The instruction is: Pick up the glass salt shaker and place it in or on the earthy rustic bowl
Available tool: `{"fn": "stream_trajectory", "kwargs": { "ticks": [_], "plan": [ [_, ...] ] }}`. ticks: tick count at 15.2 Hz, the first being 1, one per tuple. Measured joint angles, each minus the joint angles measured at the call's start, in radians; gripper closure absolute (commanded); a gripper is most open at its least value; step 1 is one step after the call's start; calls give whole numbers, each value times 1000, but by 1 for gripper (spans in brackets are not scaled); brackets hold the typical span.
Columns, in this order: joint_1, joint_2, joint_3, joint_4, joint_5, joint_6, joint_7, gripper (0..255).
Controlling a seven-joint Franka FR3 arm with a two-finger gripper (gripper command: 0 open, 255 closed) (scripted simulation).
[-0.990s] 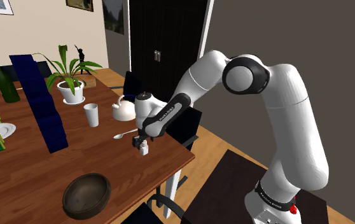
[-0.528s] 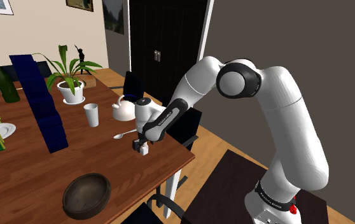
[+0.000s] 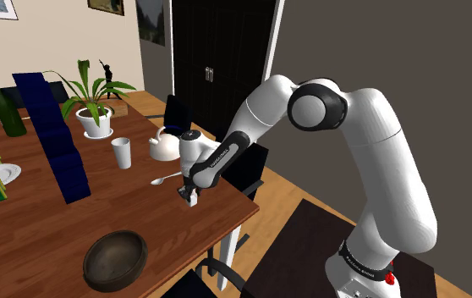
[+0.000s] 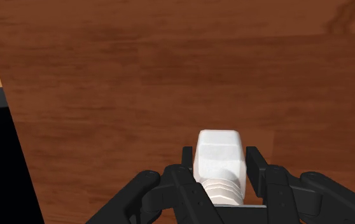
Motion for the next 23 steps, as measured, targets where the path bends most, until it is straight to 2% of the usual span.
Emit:
{"fn": "stream_trajectory", "kwargs": {
  "ticks": [8,23],
  "plan": [
    [0,-6,1,-3,1,-4,-1,255],
    [-22,-161,31,-36,36,-124,-41,255]
  ]
}}
